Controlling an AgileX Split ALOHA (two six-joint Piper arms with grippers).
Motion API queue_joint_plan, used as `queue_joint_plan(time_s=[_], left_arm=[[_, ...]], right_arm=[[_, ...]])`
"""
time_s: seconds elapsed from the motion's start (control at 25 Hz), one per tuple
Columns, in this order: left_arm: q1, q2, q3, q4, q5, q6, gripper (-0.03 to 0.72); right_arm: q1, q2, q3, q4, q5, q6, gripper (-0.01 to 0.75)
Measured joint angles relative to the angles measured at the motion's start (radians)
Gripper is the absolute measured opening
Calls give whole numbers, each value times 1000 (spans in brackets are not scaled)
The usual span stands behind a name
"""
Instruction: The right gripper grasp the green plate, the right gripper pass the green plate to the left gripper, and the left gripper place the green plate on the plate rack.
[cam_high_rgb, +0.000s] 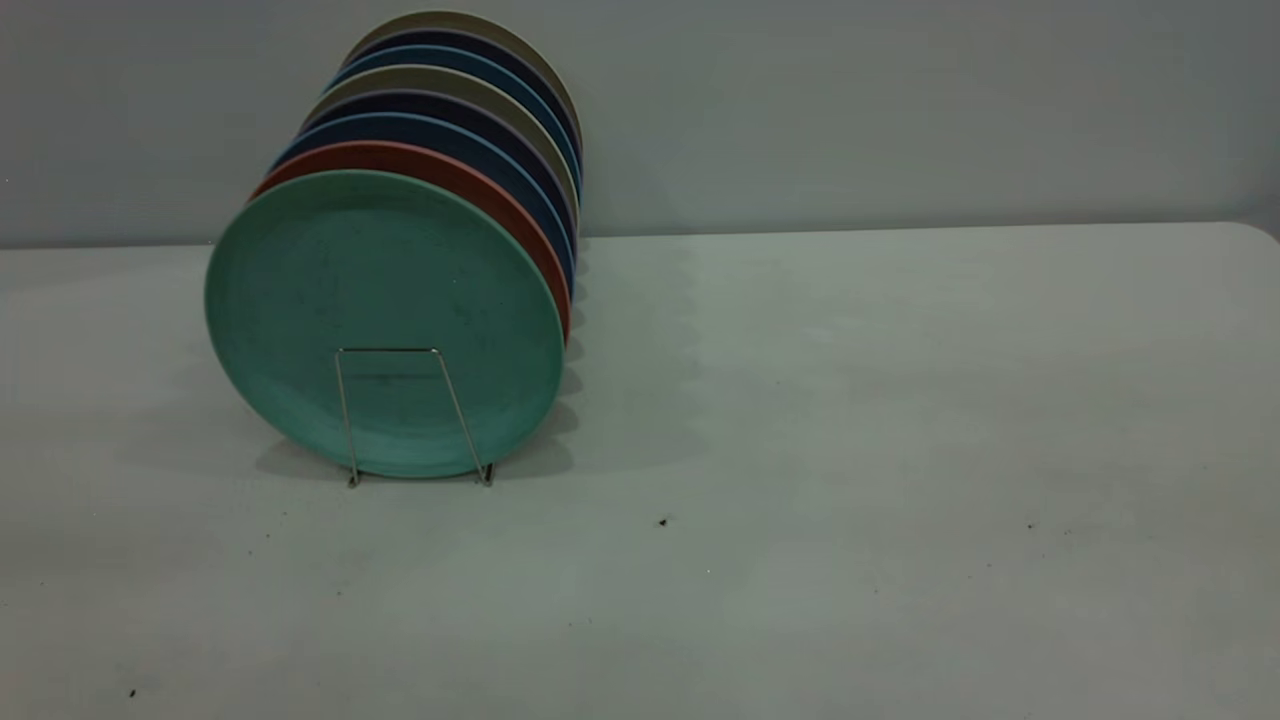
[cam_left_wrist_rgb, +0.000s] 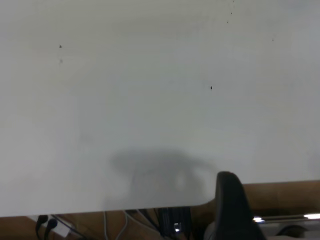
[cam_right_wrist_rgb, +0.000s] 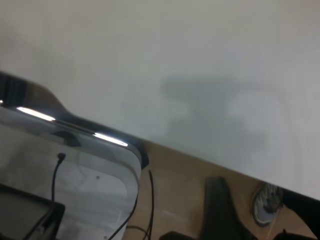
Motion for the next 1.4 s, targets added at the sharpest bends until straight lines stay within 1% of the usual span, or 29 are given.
queue_joint_plan(time_s=[0.28,0.56,0.76,1.0,1.4], left_arm=[[0,-249,95,-1,29,30,449],[0,-450,113,-1,56,60,449],[0,-532,117,-10,96,72,449],[0,-556,117,-50,147,90,449],[0,-556,141,-117,150,199,449]], right_arm=[[0,-296,213,16,-88,-19,506],[0,-555,309,17,-98,-33,506],[0,-660,331,29,-96,-34,506],[0,-678,335,32,-97,-34,506],[0,-678,337,35,-97,-35,506]])
